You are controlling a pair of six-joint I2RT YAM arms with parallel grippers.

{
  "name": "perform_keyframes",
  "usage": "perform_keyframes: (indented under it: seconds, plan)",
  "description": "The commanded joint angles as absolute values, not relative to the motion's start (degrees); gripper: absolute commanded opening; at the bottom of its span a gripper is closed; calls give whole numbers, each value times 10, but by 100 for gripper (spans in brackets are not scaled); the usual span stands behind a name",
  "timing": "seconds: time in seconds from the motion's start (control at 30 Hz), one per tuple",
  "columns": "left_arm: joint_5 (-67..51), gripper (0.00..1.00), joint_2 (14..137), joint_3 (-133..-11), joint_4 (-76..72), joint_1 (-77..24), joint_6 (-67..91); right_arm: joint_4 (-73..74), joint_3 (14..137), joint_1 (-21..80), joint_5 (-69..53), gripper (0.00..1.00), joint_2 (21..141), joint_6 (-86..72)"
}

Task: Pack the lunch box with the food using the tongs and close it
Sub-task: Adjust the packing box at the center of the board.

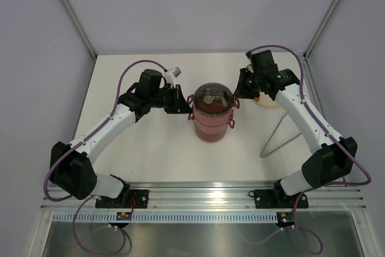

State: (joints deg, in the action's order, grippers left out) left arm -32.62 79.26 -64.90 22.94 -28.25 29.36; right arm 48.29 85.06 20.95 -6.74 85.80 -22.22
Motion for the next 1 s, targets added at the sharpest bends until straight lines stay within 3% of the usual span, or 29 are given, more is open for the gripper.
perform_keyframes:
  seconds: [0.0, 0.97]
  plan:
    - [-318, 0, 799, -677, 206, -286, 288, 479, 843, 207, -82, 22, 828, -211]
    - [-287, 0, 766, -680, 268, -285, 251, 511, 812, 207, -24, 22, 761, -230]
